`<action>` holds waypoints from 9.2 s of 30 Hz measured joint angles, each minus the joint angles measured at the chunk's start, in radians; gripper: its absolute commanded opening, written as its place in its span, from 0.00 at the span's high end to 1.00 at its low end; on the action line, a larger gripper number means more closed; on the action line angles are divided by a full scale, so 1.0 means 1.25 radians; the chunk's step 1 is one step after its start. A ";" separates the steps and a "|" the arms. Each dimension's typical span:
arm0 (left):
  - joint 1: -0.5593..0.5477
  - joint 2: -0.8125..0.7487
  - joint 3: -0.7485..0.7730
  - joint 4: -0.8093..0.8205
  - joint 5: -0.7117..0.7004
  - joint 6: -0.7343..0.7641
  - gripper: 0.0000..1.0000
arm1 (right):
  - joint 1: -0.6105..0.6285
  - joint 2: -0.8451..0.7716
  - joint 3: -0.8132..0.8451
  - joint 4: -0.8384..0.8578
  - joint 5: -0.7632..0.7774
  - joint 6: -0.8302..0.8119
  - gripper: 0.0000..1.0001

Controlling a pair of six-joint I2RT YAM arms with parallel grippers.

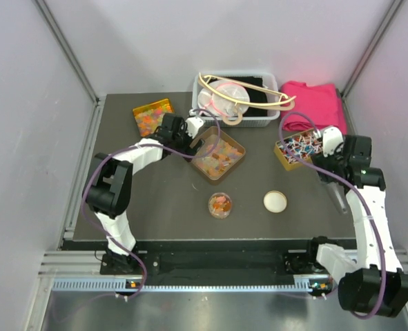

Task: Pack the candies
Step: Move the storage box to the center of the board, then move the packing bottle to the center of the board, then pick up the bottle lid at the center of the board.

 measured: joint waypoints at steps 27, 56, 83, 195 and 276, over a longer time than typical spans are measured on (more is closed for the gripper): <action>0.003 0.029 -0.010 -0.010 -0.010 0.017 0.83 | 0.325 -0.037 0.071 -0.111 0.030 0.069 0.36; 0.215 -0.305 -0.305 -0.076 -0.090 0.008 0.92 | 0.648 0.033 -0.217 0.015 0.132 -0.032 0.46; 0.426 -0.441 -0.350 -0.114 0.037 0.017 0.01 | 0.901 0.316 0.074 0.091 -0.002 -0.059 0.01; -0.052 -0.335 -0.092 -0.085 0.214 0.015 0.01 | 0.604 0.233 -0.204 0.098 -0.064 -0.089 1.00; -0.233 -0.219 0.068 -0.466 0.704 0.573 0.99 | 0.458 0.505 0.434 -0.418 -0.845 -0.241 0.08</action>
